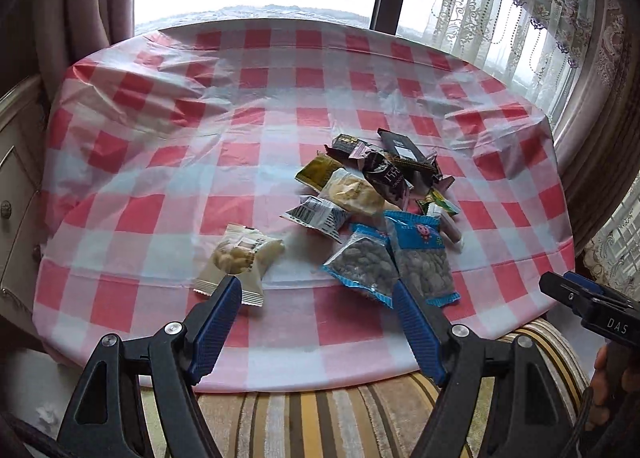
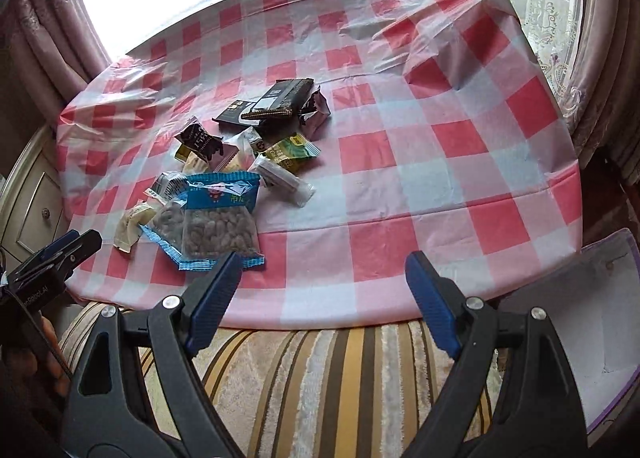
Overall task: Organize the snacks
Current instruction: 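Move both open tools back over the snack pile on the table, then grasp a cream cookie packet with the left tool while the right tool grasps the blue seed bag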
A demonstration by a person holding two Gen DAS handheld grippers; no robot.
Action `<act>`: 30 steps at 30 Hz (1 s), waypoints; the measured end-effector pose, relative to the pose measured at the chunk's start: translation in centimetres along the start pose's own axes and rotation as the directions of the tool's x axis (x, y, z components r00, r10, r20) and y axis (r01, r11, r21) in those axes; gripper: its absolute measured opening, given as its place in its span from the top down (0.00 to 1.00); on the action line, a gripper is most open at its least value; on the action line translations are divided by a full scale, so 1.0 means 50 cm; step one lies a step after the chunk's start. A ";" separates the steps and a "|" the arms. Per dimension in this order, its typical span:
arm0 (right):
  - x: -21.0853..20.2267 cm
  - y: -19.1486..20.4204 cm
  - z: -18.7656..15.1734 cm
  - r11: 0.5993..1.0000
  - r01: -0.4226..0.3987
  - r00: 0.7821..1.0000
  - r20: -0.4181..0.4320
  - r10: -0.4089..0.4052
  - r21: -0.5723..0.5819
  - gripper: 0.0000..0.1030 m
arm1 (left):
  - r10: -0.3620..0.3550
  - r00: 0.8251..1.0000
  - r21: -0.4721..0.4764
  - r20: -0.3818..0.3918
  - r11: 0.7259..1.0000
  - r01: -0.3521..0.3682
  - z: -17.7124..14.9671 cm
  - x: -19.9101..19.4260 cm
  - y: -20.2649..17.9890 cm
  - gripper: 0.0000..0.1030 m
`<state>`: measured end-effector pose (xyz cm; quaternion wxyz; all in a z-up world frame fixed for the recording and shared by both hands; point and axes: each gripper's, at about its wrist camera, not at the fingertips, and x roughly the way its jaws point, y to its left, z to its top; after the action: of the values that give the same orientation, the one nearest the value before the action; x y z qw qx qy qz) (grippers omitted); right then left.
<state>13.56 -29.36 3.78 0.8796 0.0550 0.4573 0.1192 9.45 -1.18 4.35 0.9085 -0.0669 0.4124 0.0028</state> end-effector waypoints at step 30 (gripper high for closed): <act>0.189 0.165 0.065 0.987 -0.115 0.984 -0.149 0.098 -0.110 0.17 | -0.024 0.976 -0.103 -0.216 0.995 0.001 0.044 0.202 0.141 0.24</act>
<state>20.13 -18.91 -0.14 0.8387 0.0183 0.5076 0.1966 17.31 5.60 -2.63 0.8535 -0.1157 0.5080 0.0108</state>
